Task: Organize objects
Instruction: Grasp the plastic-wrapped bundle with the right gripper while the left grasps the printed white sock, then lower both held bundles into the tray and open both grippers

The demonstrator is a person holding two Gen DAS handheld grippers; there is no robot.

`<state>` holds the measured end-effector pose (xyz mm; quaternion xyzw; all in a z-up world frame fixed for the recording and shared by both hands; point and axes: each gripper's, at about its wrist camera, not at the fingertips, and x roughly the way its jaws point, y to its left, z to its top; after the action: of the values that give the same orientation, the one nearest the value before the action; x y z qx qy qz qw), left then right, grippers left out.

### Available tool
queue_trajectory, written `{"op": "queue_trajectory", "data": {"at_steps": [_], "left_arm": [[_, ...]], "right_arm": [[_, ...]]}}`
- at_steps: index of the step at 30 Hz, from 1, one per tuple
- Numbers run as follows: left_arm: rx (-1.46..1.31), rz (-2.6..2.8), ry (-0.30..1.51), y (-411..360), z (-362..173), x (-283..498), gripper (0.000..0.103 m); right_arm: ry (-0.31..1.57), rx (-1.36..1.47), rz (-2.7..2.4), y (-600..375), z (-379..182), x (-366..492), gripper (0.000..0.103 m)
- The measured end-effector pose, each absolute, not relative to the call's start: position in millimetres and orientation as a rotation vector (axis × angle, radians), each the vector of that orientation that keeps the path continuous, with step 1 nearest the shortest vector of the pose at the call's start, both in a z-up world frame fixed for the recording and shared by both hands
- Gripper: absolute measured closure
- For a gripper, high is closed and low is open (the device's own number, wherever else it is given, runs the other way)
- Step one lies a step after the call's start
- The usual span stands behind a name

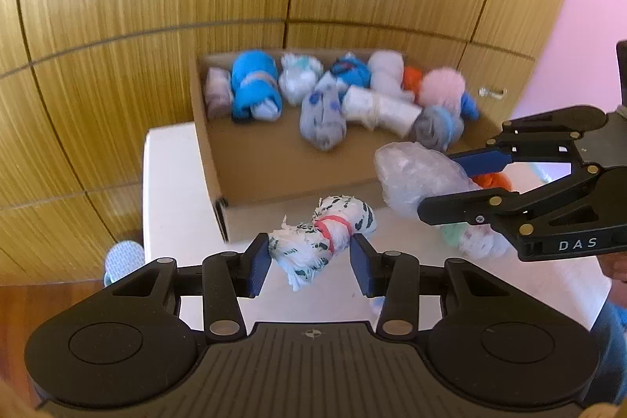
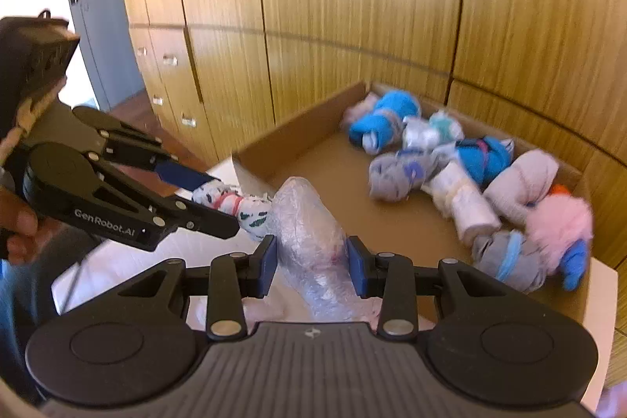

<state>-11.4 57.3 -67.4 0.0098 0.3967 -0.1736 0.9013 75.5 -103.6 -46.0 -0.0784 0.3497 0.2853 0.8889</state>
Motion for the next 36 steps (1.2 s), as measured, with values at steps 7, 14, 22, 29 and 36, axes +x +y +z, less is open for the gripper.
{"op": "queue_trajectory", "data": {"at_steps": [7,14,22,29,36], "left_arm": [[0.032,-0.274,0.754,57,-39,23,0.052],[0.076,-0.189,0.76,47,-50,79,0.052],[0.216,-0.152,0.755,39,-73,106,0.051],[0.415,-0.183,0.696,22,-83,100,0.051],[0.482,-0.223,0.688,17,-87,99,0.046]], "right_arm": [[0.689,-0.095,0.547,-104,-17,99,0.068],[0.719,0.001,0.481,-90,-14,157,0.068],[0.803,0.101,0.403,-86,-40,190,0.068],[0.857,0.243,0.376,-94,-54,191,0.067],[0.885,0.264,0.356,-93,-62,187,0.064]]}}
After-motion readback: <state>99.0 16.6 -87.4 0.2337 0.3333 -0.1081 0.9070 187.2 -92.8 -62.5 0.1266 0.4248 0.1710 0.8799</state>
